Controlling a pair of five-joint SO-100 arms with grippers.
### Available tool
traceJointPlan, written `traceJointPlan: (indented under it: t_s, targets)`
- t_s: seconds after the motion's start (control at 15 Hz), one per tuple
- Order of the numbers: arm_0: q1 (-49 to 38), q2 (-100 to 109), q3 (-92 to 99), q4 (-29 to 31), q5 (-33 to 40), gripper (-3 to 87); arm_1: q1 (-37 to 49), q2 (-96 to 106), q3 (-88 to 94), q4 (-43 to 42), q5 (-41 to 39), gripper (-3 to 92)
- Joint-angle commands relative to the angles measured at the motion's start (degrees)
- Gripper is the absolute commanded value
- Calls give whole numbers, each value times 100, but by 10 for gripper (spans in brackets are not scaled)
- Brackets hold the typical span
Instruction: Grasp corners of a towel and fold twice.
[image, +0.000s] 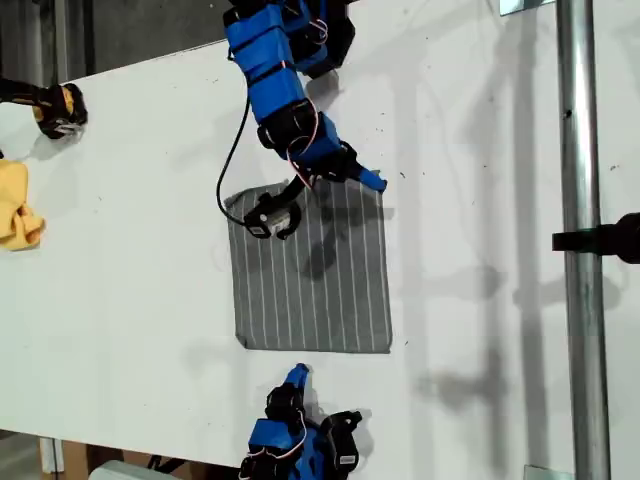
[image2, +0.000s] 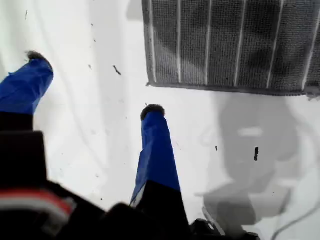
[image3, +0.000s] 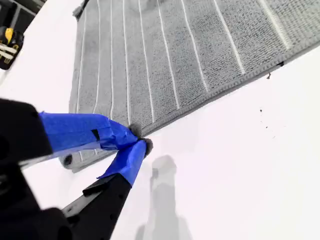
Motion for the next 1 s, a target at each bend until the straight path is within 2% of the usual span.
traceJointPlan:
  t_s: [0.0,0.47,0.93]
  targets:
    - [-26,26,26,35,-35,-13,44,-316,-44,-360,132,364]
    - [18,26,26,35,18,-13,35,-1134,237,-905,316,356]
    - [18,26,26,35,0,-13,378,-1318,589,-1178,255,340]
